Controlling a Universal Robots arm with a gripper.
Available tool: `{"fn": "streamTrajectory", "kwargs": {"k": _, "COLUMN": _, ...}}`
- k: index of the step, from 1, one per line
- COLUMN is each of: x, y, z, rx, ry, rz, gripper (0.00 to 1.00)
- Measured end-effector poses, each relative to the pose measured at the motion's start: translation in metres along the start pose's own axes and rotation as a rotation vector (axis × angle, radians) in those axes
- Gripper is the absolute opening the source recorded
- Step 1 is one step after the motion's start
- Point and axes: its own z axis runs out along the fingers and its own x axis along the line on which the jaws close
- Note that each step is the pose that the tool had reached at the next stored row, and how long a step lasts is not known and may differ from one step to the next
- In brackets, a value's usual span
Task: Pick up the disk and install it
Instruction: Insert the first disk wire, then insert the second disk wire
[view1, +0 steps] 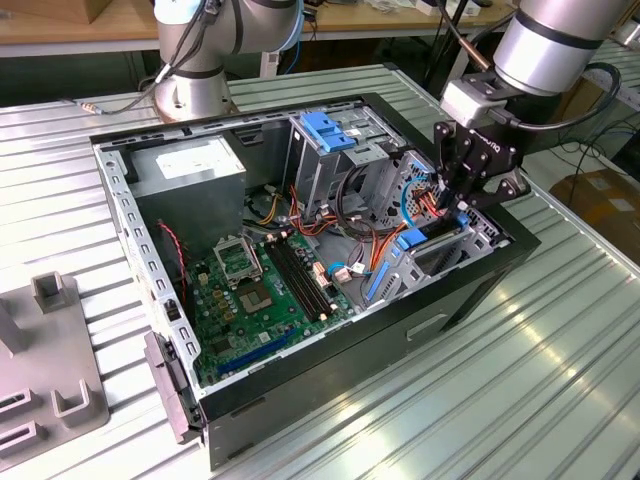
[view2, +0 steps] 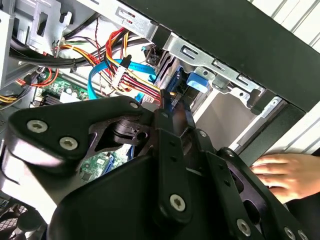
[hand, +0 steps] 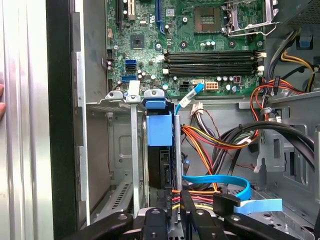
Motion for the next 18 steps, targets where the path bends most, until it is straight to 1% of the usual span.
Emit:
{"fn": "streamTrajectory", "kwargs": {"k": 2, "x": 0.0000, "y": 0.0000, "z": -0.0002, "rx": 0.0000, "ry": 0.0003, "rz": 0.000, "gripper": 0.24}}
{"fn": "streamTrajectory", "kwargs": {"k": 4, "x": 0.0000, "y": 0.0000, "z": -0.0002, "rx": 0.0000, "ry": 0.0003, "rz": 0.000, "gripper": 0.11}}
{"fn": "streamTrajectory", "kwargs": {"k": 18, "x": 0.0000, "y": 0.0000, "z": -0.0006, "rx": 0.0000, "ry": 0.0003, "rz": 0.000, "gripper": 0.10}}
